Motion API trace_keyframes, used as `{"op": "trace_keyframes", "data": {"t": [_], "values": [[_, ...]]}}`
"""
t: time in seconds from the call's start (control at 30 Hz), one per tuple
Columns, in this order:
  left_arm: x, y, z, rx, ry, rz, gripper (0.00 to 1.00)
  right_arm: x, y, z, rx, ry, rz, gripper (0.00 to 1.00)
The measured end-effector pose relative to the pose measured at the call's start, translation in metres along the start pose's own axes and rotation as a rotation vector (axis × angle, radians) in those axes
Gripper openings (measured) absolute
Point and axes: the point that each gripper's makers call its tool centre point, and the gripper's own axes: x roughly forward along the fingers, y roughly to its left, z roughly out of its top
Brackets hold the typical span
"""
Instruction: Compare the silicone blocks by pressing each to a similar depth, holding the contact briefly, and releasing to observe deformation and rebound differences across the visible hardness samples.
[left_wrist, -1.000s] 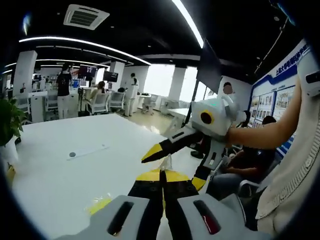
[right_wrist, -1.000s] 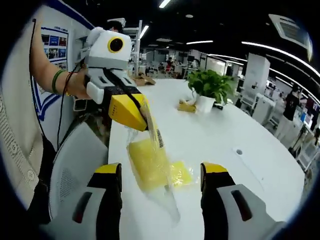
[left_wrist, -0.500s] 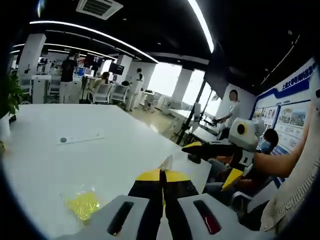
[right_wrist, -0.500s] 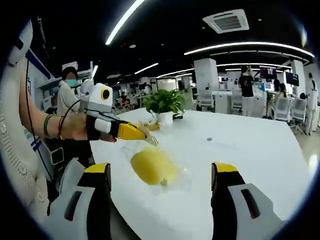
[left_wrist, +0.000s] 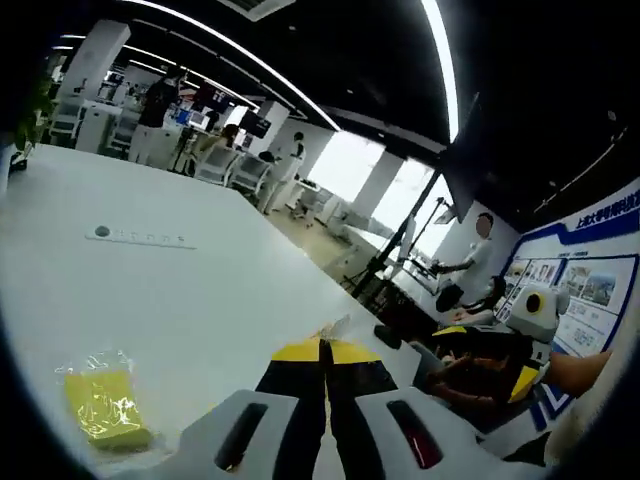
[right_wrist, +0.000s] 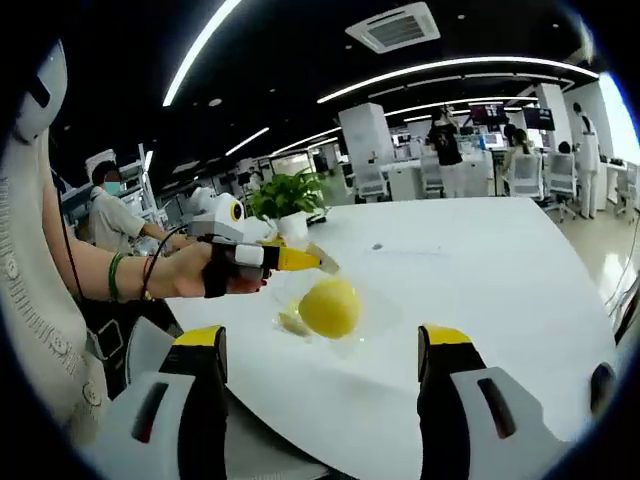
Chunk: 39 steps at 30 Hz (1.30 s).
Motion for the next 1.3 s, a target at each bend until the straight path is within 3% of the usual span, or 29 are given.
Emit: {"op": "trace_keyframes", "data": {"t": [0.17,0.4,0.8,0.93,1.13,1.3], "values": [[0.031,0.003,-0.009,-0.103,-0.009,-0.035,0.0,-0.007,-0.018,-0.007,0.012,0.035,-0.016,0.71],[0.057,0.027,-0.017,-0.193,-0.032,0.016,0.0,-0.008,-0.043,-0.011,0.041,0.061,-0.011,0.68],[0.058,0.108,-0.023,-0.295,-0.077,0.195,0.0,0.011,-0.062,-0.022,0.055,0.107,0.037,0.67],[0.054,0.131,-0.032,-0.324,-0.088,0.253,0.0,0.015,-0.064,-0.026,0.02,0.126,0.038,0.59],[0.052,0.154,-0.043,-0.386,-0.105,0.311,0.0,0.022,-0.065,-0.019,0.031,0.11,0.056,0.6],[0.05,0.167,-0.052,-0.374,-0.079,0.358,0.0,0.027,-0.064,-0.019,0.028,0.128,0.067,0.59]]}}
